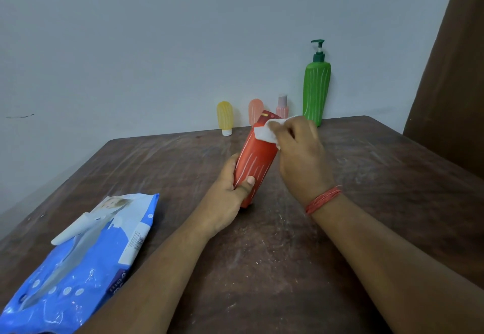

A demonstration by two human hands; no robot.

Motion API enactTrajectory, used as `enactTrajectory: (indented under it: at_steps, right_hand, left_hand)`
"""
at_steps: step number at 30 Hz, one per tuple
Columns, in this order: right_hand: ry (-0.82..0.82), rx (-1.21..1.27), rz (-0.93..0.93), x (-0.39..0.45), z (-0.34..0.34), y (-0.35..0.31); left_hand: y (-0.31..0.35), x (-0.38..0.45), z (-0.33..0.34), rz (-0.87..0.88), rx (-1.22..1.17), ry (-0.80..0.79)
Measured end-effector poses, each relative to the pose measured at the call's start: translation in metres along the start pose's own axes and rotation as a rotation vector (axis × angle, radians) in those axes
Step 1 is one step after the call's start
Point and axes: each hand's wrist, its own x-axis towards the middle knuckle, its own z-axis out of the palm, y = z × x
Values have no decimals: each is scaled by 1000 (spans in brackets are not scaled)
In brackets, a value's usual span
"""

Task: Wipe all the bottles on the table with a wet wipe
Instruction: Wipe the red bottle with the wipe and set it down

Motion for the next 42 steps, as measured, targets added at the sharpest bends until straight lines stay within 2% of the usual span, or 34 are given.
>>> enactTrajectory:
  at_steps: [3,4,7,10,11,15,19,21,25,27,28,30,34,36,38,42]
  right_hand:
    - [-104,-15,-207,-9,6,-5]
    - [-106,-7,-208,-8,7,-5]
    - [-20,49,-42,-2,7,-3]
    - [-84,63,-233,-9,8,-7]
    - [-81,66,-240,-8,7,-5]
    - [54,124,82,1,6,13]
    - [101,326,63,-5,-2,6]
    - [156,551,231,0,-7,3]
    - [144,1206,807,3,-1,3]
    - [156,1433,936,3,2,5]
    - [161,1472,958,3,2,6]
    - [168,1401,941,3,3,7]
    - [201,852,768,2,3,9]
    - [228,533,536,3,-1,8]
    - [217,322,297,3,0,7]
    - [-6,202,-14,-3,9,-5]
  left_hand:
    - [0,0,-1,-10,-39,16]
    - [-1,1,-1,-11,-46,18]
    - [-1,0,-1,-13,-30,14]
    - [-2,1,-1,-19,-71,17]
    - [-2,1,-1,-18,-68,11]
    - [-4,1,-1,-7,-32,-13]
    - [-2,3,-2,-32,-30,-12]
    - [-3,4,-2,-29,-25,-14]
    - [-5,5,-2,-42,-42,-12]
    - [-7,6,-3,-50,-61,-9]
    - [-8,6,-3,-51,-67,-12]
    - [-8,6,-2,-62,-60,-21]
    - [-5,6,-1,-55,-10,-30]
    - [-5,7,0,-41,25,-39]
    - [-4,6,1,-31,57,-46]
    - [-3,4,1,-16,-3,-16]
